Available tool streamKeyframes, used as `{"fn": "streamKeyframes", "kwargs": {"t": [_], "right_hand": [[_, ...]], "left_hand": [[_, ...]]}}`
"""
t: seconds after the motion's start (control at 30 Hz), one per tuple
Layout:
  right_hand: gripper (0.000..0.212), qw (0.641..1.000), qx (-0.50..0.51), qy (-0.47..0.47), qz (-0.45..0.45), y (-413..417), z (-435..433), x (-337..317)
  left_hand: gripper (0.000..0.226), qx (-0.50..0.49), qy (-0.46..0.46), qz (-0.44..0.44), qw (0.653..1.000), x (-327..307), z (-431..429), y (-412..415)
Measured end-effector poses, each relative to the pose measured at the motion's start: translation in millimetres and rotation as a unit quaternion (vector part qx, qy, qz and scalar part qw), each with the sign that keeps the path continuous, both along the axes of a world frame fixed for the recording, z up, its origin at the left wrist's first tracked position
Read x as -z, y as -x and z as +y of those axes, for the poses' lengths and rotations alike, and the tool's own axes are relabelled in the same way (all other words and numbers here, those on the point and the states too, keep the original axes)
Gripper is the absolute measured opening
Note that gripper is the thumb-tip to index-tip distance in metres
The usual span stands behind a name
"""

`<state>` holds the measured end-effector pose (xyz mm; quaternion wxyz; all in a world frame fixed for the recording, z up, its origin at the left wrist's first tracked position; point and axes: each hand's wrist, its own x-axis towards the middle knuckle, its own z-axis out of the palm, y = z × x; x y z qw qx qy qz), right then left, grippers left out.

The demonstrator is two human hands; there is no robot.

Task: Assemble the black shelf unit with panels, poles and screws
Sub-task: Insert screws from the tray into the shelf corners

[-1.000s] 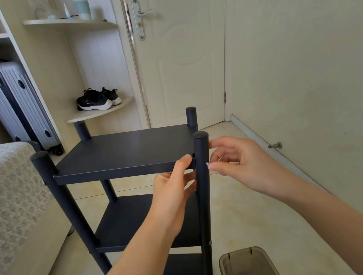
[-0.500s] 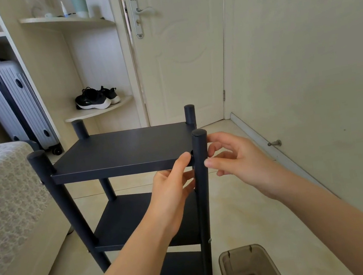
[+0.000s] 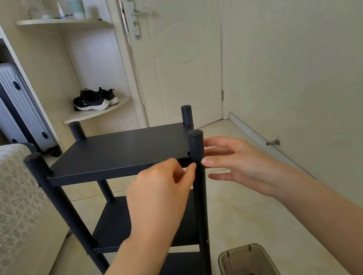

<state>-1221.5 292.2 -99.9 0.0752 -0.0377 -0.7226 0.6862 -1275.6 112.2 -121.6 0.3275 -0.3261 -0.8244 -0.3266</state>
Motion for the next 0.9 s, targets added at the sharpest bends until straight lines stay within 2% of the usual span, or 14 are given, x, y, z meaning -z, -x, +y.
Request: {"fn": "streamKeyframes", "kwargs": {"t": [0.03, 0.07, 0.2, 0.33, 0.4, 0.5, 0.63, 0.73, 0.9], "right_hand": [[0.031, 1.0, -0.008, 0.015, -0.007, 0, 1, 0], [0.03, 0.999, -0.015, 0.031, -0.014, 1, 2, -1], [0.028, 0.998, -0.022, 0.051, -0.027, 2, 4, -2], [0.022, 0.996, -0.028, 0.071, -0.039, 3, 6, -3], [0.018, 0.992, -0.032, 0.11, -0.05, 4, 9, -3], [0.018, 0.983, 0.022, 0.176, -0.055, 11, 2, -3], [0.031, 0.987, 0.061, 0.124, -0.078, 29, -20, 1], [0.03, 0.988, 0.057, 0.115, -0.082, 36, -24, 1], [0.035, 0.987, -0.012, 0.138, -0.085, 37, -12, 4]], "left_hand": [[0.026, 0.007, -0.002, 0.071, 0.997, -2, 1, 0], [0.022, 0.014, 0.003, 0.099, 0.995, -5, 3, -1], [0.044, 0.012, 0.024, 0.027, 0.999, -6, 14, 1], [0.038, 0.009, -0.001, 0.015, 1.0, -7, 20, 4], [0.037, 0.01, -0.005, 0.0, 1.0, -7, 21, 5], [0.035, 0.009, -0.007, -0.015, 1.0, -7, 23, 4], [0.032, 0.002, 0.003, -0.015, 1.0, -7, 23, 3], [0.033, -0.004, 0.02, -0.011, 1.0, -8, 22, 4], [0.065, -0.041, 0.101, -0.021, 0.994, -6, 18, 5]]}}
